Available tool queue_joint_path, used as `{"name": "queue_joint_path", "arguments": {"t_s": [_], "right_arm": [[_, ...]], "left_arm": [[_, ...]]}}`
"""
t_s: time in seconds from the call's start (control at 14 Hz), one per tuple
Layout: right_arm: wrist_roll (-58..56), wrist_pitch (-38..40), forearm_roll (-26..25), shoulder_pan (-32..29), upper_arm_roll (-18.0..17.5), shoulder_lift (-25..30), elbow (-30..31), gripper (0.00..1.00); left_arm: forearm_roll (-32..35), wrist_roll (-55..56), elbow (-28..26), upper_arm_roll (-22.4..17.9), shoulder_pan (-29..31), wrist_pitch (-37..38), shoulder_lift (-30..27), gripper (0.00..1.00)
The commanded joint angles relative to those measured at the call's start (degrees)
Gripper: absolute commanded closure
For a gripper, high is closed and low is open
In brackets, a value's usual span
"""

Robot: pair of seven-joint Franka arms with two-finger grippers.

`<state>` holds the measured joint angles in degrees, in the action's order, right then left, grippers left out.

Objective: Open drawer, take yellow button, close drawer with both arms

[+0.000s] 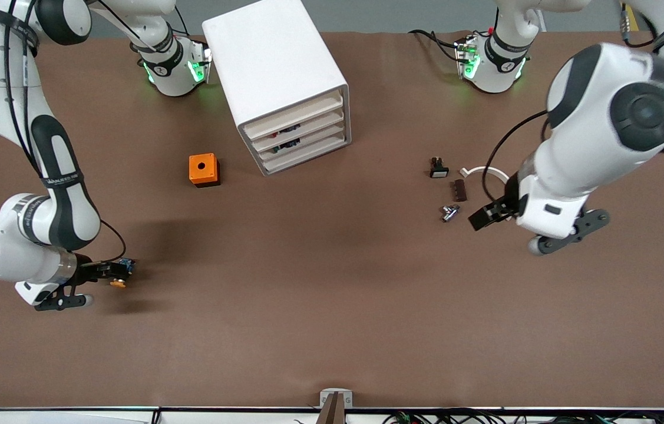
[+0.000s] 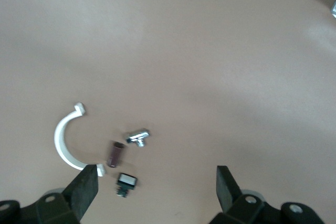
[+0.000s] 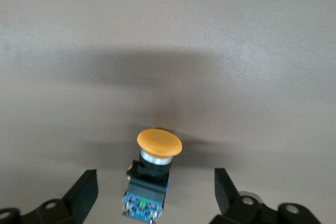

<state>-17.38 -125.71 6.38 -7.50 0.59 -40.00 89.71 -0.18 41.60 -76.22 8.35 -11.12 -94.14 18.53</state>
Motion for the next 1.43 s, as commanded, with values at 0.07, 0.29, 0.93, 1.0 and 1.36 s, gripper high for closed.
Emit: {"name": "queue_joint_path", "arguments": {"t_s": [0.07, 0.29, 0.93, 1.0, 1.36], "right_arm": [[0.0, 6.1, -0.3, -2.3, -1.1, 8.2, 0.5, 0.00], [-0.1, 11.1, -0.3, -1.8, -1.2, 13.9, 0.5, 0.00], [0.0, 23.7, -2.2, -1.6, -1.5, 29.3, 0.7, 0.00], [0.0, 25.3, -2.2, -1.6, -1.5, 30.9, 0.7, 0.00], [2.0, 31.8, -2.2, -0.8, -1.8, 35.2, 0.4, 0.00]], "left_arm": [[1.1, -8.4, -1.2, 0.2, 3.6, 3.3, -5.4, 0.00], [1.2, -10.6, -1.2, 0.1, 4.7, 6.1, -6.9, 0.00], [1.0, -17.4, -2.1, 0.3, 8.3, 11.4, -10.5, 0.00], [0.8, -20.5, -3.1, 0.6, 10.2, 11.3, -12.3, 0.00], [0.6, -28.0, -14.0, -3.1, 9.5, 6.6, -21.4, 0.00]]}}
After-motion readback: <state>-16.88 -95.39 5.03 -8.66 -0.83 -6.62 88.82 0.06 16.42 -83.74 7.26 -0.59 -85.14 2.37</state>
